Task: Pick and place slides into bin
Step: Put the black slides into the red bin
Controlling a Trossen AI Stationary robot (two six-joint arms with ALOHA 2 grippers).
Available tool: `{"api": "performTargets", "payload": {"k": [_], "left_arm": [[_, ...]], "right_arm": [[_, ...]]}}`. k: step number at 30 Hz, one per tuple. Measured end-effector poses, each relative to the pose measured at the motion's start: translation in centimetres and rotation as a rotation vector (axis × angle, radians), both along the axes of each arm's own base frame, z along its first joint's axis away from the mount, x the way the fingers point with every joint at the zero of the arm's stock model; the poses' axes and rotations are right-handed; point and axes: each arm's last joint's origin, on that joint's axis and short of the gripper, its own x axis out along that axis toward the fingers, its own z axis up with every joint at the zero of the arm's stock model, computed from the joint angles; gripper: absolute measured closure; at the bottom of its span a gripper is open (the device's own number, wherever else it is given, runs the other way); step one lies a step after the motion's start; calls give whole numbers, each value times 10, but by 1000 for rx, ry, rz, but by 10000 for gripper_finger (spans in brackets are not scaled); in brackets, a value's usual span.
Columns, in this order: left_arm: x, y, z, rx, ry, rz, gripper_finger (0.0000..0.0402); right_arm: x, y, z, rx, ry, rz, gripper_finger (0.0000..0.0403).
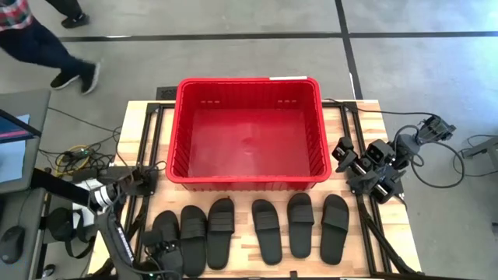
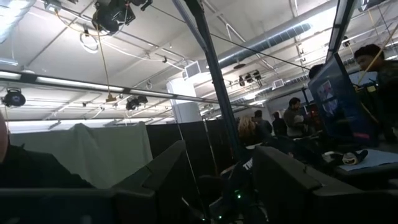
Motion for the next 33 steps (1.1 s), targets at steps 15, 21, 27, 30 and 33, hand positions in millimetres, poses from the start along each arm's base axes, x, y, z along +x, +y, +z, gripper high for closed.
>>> {"api": "performTargets", "payload": {"k": [15, 21, 27, 30, 33], "left_arm": [[0, -4, -28, 89, 25, 66, 239], [0, -4, -28, 84, 27, 73, 239], [6, -13, -6, -3, -8, 58, 240], [6, -15, -3, -10, -25, 43, 247], [3, -16, -5, -4, -18, 40, 257]], "right_arm": [[-1, -1, 3, 16, -26, 0, 230], [-1, -1, 3, 17, -26, -1, 230], [-1, -1, 2, 38, -14, 10, 230], [1, 0, 2, 35, -8, 9, 230], [3, 2, 0, 28, 3, 8, 230]]}}
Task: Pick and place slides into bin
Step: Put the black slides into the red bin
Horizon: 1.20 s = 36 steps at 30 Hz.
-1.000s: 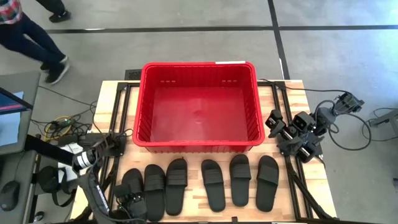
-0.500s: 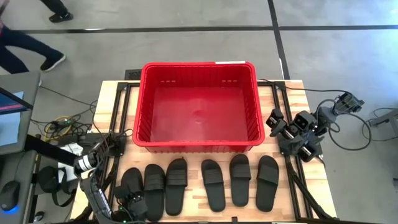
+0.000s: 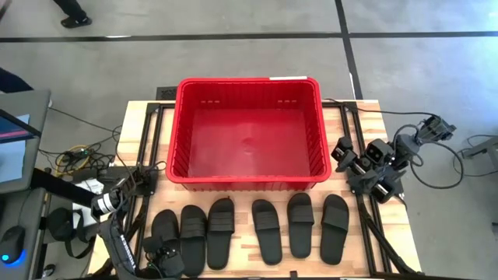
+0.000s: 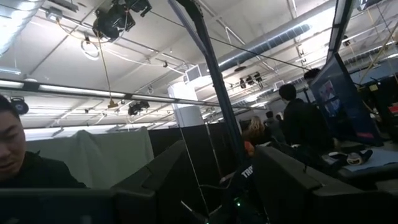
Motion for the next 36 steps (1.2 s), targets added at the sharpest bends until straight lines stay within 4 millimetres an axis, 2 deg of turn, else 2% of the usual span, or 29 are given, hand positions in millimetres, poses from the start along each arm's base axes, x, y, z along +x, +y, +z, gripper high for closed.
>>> {"api": "performTargets", "payload": {"k": [9, 19, 26, 36], "left_arm": [[-1, 0, 2, -31, 58, -6, 268], [5, 13, 29, -73, -9, -39, 266], [-4, 19, 13, -34, 78, -26, 266], [-10, 27, -5, 56, 75, -8, 264]], "right_arm": [[11, 2, -4, -3, 27, -24, 230], [12, 2, -4, 0, 28, -18, 230], [11, 4, -4, -5, 26, -5, 230], [10, 6, -4, -6, 26, 12, 230]]}}
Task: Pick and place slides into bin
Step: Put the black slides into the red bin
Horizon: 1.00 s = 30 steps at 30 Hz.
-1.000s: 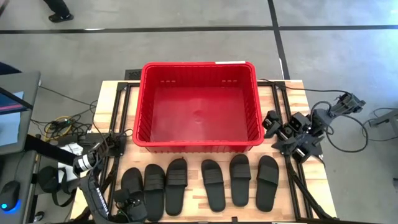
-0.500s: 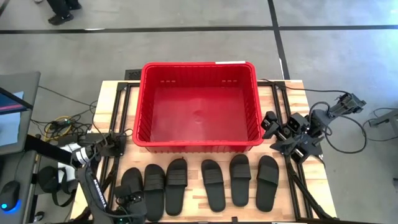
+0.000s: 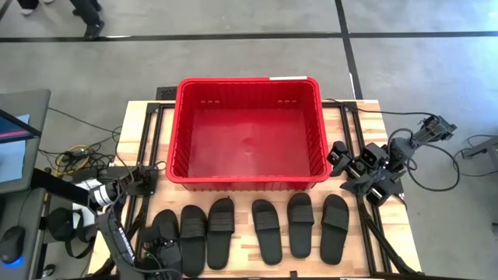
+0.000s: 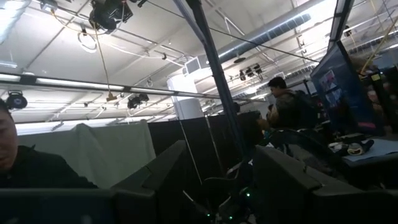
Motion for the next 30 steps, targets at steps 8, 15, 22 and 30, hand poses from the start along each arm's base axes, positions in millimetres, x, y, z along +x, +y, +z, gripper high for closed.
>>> {"api": "performTargets", "payload": {"k": [8, 15, 22, 30], "left_arm": [[-4, 8, -13, 58, 12, 23, 242], [-8, 16, -24, 113, 15, 34, 237], [-9, 18, -27, 125, 36, 41, 246], [-10, 19, -27, 132, 36, 53, 388]], "right_arm": [[0, 0, 0, -1, 0, 0, 230], [0, 0, 0, -2, 0, 0, 230], [0, 0, 0, -2, -1, -1, 230], [0, 0, 0, -3, -1, -2, 230]]}}
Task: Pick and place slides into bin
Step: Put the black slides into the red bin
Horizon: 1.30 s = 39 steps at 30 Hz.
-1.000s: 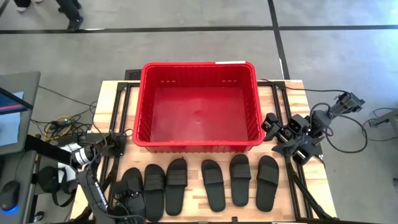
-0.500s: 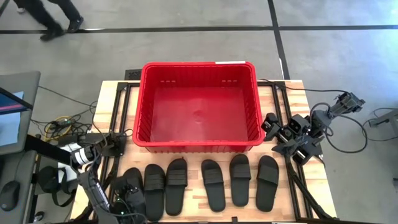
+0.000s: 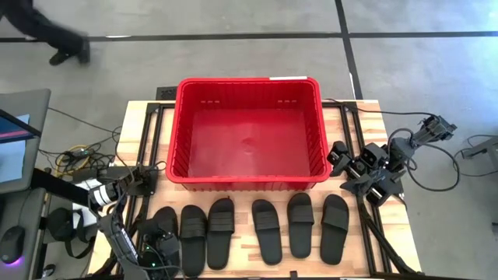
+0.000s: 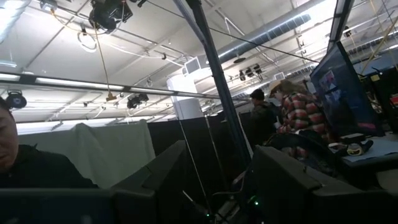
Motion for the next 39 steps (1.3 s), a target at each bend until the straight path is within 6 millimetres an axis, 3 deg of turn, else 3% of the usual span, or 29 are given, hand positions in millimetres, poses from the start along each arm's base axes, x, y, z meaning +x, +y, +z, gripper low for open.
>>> {"api": "performTargets", "payload": {"k": [8, 14, 24, 32, 39], "left_arm": [[2, -3, 5, -30, -16, 13, 397], [3, -3, 23, -82, -89, 40, 399], [-6, 11, 72, -228, -172, 59, 401], [-16, 36, 121, -385, -221, 35, 401], [-17, 55, 165, -508, -368, 19, 401]], "right_arm": [[0, 0, 0, 0, 0, 0, 230], [0, 0, 0, 0, 0, 0, 230], [0, 0, 0, -2, 4, 0, 230], [0, 0, -1, -4, 7, 0, 230], [0, 0, -1, -4, 8, 0, 230]]}}
